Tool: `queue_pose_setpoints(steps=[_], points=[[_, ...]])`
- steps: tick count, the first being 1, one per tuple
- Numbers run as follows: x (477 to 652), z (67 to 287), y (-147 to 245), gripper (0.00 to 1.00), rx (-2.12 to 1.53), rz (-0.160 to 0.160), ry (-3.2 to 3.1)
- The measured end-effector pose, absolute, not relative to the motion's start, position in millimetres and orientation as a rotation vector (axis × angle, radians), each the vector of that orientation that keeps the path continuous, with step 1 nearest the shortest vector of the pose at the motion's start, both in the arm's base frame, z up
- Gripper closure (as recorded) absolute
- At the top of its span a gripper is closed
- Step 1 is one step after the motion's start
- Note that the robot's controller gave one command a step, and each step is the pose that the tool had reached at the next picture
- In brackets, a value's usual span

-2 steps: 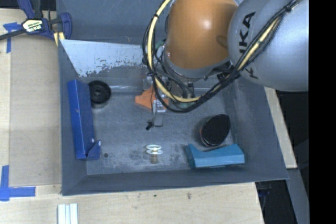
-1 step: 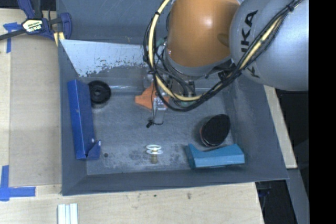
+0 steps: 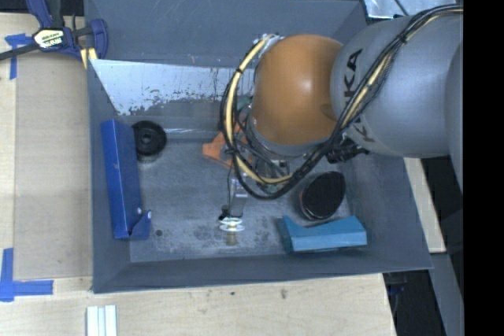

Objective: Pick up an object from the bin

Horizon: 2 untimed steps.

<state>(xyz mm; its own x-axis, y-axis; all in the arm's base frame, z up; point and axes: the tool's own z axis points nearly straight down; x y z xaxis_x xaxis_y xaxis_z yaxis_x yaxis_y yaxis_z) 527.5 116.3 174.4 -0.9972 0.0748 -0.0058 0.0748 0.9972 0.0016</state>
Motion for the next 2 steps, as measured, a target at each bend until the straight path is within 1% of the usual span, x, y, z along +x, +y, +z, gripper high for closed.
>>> queue_pose_setpoints(steps=[1, 2], points=[[500.3, 156.9, 96.6, 0.0, -0.106, 0.0, 3.141], [486.1, 137.5, 94.4, 0.0, -0.014, 0.0, 3.14]])
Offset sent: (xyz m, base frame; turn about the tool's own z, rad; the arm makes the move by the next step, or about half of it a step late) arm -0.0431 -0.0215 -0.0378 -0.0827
